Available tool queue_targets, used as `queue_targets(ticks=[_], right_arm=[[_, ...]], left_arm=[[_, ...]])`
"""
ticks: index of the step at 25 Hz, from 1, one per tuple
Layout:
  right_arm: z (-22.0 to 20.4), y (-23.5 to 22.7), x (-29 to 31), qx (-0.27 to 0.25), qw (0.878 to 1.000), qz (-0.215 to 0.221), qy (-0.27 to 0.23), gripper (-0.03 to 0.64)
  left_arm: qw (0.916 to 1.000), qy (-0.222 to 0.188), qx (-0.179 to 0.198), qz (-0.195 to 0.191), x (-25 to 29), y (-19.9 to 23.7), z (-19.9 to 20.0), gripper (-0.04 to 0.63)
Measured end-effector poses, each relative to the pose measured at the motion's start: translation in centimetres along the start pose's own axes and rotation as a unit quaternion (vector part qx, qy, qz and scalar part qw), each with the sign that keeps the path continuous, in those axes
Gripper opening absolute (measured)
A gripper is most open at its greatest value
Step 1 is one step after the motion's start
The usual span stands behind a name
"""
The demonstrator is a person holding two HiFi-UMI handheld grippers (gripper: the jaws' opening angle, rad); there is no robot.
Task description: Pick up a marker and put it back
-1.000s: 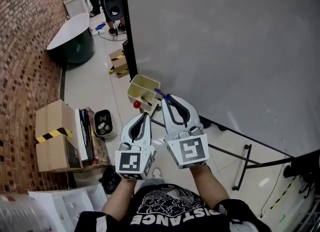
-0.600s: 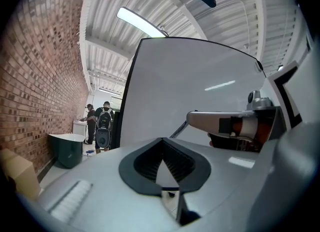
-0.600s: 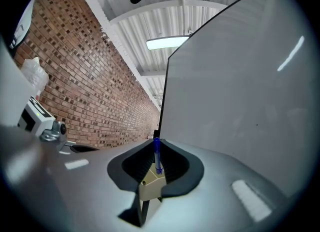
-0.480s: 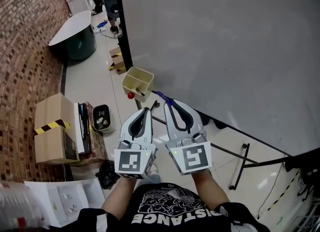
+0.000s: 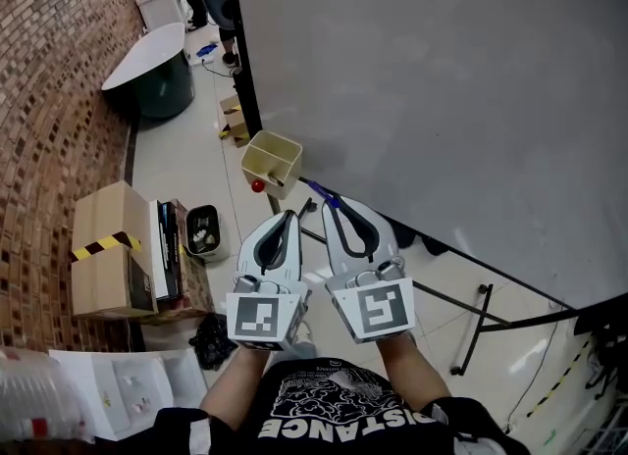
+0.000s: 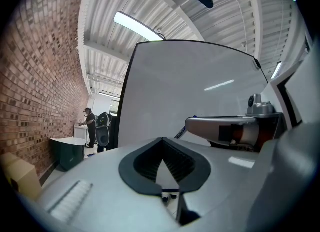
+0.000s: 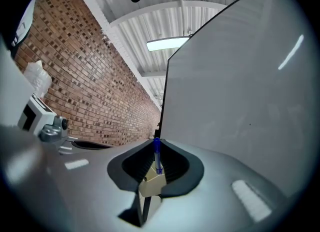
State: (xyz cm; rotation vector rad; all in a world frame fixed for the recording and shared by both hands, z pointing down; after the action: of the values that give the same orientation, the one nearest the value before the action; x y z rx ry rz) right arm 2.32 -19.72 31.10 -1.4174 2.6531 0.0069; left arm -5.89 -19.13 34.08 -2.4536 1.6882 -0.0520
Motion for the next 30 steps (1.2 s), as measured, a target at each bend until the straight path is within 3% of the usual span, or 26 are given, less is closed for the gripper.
queue_targets(ticks=[13, 30], right_arm=[[-0.8, 0.4, 3.4, -0.001, 1.0, 0.003, 0.005, 0.034], [-4.1, -0.3, 10.1, -0.015, 0.999, -0.021, 0.039, 0.034]], left_arm=[[0.9997, 0.026, -0.003, 0.001, 1.1, 2.6, -2.0, 0.006], [0.9986, 0.035, -0.01, -0.039, 3.9, 6.2, -4.4, 0.006]])
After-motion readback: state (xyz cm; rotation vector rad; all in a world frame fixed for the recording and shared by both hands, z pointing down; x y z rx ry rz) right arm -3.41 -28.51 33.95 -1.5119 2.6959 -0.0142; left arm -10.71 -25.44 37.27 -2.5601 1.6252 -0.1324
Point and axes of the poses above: the fingertips, and each gripper's own axes: x forward along the fingers, y to its left, z out of its top, the point moved 3 cm from there along -x, backward along the fingers, and after that the axes turned 11 degrees about x, right-handed, at the moved point
